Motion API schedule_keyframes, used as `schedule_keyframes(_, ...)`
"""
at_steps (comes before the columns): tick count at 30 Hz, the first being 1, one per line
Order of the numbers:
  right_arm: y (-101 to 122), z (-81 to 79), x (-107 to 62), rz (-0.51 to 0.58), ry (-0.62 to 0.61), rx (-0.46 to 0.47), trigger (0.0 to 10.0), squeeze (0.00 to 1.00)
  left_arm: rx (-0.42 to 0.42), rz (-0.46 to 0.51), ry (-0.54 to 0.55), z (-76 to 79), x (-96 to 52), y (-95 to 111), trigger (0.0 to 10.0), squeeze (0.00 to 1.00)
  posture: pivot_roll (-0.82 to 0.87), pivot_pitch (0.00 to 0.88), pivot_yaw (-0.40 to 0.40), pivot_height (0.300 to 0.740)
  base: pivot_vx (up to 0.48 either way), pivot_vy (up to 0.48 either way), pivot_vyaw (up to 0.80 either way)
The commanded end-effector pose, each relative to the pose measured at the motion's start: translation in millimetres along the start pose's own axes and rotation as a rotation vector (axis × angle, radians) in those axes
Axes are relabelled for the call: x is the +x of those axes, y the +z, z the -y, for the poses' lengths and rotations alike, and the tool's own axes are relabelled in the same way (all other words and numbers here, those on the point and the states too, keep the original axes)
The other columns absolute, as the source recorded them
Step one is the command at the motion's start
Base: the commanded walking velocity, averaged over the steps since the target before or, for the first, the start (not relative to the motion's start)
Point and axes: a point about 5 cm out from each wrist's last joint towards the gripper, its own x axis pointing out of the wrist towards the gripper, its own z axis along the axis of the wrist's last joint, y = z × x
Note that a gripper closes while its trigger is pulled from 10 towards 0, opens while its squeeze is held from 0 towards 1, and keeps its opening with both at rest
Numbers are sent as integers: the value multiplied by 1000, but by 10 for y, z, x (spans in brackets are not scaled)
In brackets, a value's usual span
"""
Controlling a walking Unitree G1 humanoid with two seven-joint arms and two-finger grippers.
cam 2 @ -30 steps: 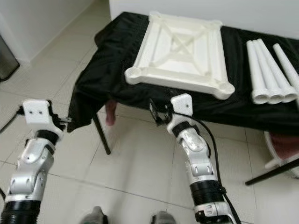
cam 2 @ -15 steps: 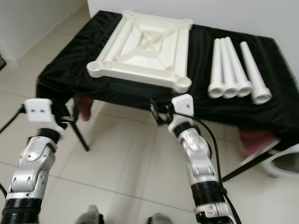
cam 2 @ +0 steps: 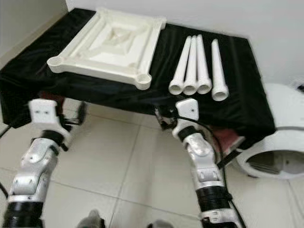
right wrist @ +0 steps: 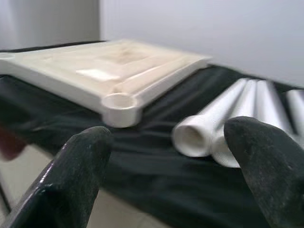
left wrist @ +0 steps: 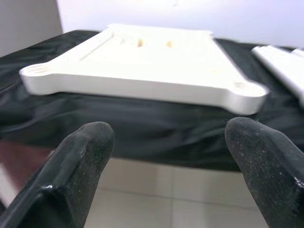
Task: Building children table
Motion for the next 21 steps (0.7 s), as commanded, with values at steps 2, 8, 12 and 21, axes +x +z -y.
schedule_keyframes(2, -14, -59, 6, -6, 17, 10, 10000, 0, 7, -36, 1, -30, -18, -50, 10000, 0, -3, 95, -33, 740, 0, 0, 0)
schedule_keyframes(8, -5, -52, 15, -6, 15, 7, 10000, 0, -4, -34, -20, 3, -3, -19, 10000, 0, -2, 105, -30, 740, 0, 0, 0)
schedule_keyframes(12, 9, -51, 9, -3, 13, 9, 10000, 0, -11, -44, -8, -19, -29, -27, 10000, 0, -2, 112, -25, 740, 0, 0, 0)
schedule_keyframes(21, 16, -66, -8, -3, 12, 11, 10000, 0, -29, -52, 16, -60, -72, -47, 10000, 0, 1, 120, -20, 740, 0, 0, 0)
